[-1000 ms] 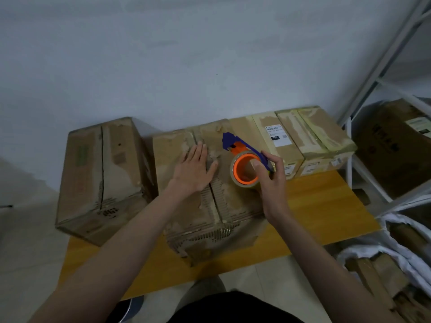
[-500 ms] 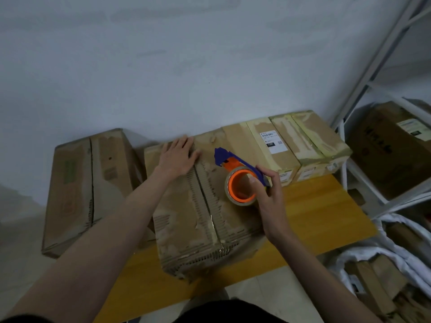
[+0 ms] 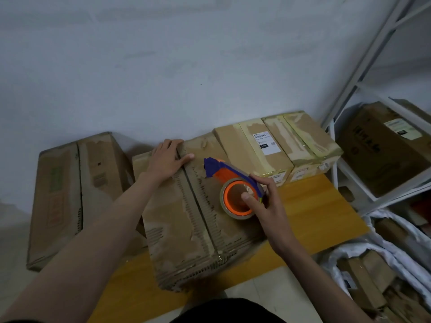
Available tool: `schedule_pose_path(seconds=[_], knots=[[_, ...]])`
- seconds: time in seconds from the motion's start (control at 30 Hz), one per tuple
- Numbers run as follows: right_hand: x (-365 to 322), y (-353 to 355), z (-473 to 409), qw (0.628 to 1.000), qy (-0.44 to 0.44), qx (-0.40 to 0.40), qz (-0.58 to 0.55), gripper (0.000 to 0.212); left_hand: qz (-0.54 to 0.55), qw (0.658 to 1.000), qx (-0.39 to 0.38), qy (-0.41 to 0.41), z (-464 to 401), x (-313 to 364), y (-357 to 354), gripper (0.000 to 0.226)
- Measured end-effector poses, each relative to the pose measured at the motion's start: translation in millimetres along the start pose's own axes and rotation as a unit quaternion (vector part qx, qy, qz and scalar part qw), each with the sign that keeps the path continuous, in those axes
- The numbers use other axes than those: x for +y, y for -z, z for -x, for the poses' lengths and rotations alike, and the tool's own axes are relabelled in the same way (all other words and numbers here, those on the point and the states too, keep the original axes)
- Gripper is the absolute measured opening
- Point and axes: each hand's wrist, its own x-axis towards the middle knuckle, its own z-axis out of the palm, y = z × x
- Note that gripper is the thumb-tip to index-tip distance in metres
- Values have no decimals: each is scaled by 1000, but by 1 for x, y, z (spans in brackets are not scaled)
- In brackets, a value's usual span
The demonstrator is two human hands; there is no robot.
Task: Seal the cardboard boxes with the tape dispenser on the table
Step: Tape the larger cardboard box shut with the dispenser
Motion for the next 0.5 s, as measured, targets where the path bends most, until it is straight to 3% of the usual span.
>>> schedule_pose_path(seconds=[0.3, 0.5], knots=[[-17, -20, -26, 999, 3, 20, -30, 33, 13, 999, 25, -32, 43, 12, -5, 81], [-25, -39, -55, 990, -69, 17, -122, 48, 4, 998, 22, -57, 65, 31, -9, 90]])
